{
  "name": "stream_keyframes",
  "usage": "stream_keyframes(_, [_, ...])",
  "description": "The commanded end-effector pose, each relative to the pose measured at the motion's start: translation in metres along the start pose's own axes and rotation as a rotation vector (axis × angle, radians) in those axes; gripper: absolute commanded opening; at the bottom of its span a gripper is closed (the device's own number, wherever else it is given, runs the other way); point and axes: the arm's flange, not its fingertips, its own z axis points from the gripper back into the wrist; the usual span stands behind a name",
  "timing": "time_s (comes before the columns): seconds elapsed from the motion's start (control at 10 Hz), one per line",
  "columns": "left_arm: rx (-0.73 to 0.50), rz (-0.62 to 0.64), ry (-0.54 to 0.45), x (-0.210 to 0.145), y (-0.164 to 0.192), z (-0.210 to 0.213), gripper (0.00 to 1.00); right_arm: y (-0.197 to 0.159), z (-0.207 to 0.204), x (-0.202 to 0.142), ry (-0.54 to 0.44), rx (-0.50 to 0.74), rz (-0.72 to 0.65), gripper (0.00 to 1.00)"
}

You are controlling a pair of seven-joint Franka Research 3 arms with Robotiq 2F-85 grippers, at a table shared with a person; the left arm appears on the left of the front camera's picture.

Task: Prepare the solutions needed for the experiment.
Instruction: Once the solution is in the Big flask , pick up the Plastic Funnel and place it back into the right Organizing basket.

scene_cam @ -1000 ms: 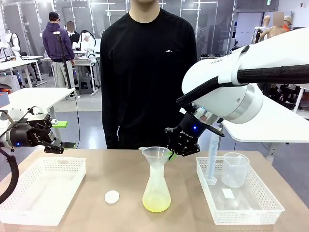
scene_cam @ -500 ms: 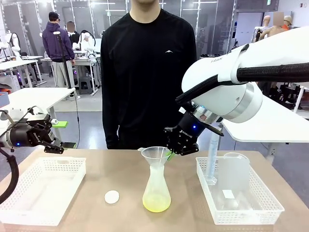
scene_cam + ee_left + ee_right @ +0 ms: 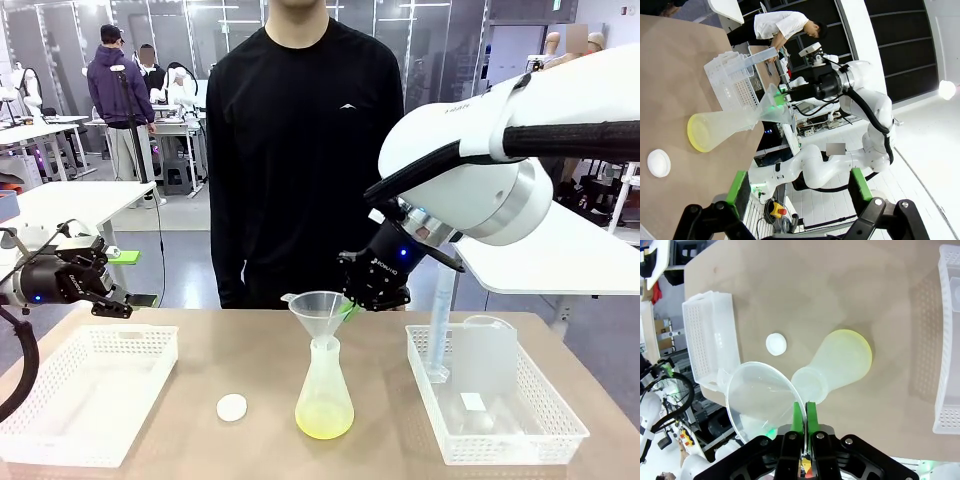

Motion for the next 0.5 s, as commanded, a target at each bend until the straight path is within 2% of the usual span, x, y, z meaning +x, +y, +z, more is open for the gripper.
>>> stream_keyframes(0.0, [-0.005,-0.014,-0.006,0.000,-0.002,-0.001,1.00,0.004,0.012,-0.013,-0.058,0.051,0.073,0.00])
stream_keyframes(0.4, [-0.005,-0.014,-0.006,0.000,-0.002,-0.001,1.00,0.026,0.050,-0.038,-0.169,0.019,0.159,0.00])
